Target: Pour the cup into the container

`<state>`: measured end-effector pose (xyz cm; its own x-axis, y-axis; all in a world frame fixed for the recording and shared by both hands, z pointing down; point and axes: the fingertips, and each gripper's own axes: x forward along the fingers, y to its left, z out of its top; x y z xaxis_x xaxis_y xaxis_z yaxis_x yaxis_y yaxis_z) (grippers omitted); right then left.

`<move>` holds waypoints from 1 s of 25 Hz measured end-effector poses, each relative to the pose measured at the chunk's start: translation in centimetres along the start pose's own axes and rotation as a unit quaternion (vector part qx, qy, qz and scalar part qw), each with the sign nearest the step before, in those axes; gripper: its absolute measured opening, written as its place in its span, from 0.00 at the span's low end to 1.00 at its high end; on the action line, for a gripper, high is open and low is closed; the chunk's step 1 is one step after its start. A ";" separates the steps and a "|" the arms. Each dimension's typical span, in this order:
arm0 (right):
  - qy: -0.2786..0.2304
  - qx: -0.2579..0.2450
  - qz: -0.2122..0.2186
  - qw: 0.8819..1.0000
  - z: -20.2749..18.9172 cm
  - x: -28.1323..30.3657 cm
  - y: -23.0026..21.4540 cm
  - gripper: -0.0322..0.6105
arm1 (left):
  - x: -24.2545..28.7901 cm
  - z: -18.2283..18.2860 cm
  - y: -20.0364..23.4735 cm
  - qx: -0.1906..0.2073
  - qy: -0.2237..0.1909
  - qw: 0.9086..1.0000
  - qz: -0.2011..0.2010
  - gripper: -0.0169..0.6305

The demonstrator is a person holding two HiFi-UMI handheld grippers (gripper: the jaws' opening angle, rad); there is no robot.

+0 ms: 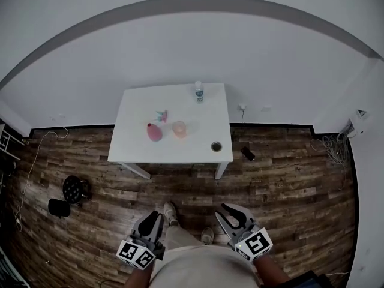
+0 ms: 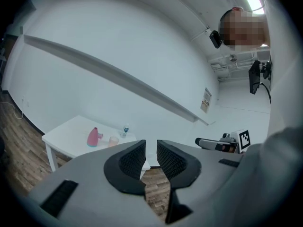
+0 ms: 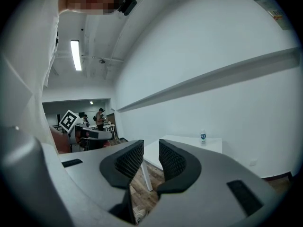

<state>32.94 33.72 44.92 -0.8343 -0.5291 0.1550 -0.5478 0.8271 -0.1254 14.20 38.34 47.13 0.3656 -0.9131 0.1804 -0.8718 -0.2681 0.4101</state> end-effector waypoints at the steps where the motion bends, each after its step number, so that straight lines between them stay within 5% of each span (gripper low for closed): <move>1: 0.001 -0.001 -0.003 1.000 0.2 0.7 -0.2 0.18 | 0.6 0.4 0.6 0.000 0.001 1.000 -0.004 0.13; 25: 0.029 -0.004 -0.082 0.996 4.2 23.3 -2.5 0.24 | 9.2 11.1 19.0 0.072 0.045 0.989 -0.121 0.13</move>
<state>14.62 18.53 44.75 -0.7290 -0.6453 0.2284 -0.6754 0.7324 -0.0861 -2.63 21.39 46.68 0.5914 -0.7875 0.1737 -0.7899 -0.5223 0.3214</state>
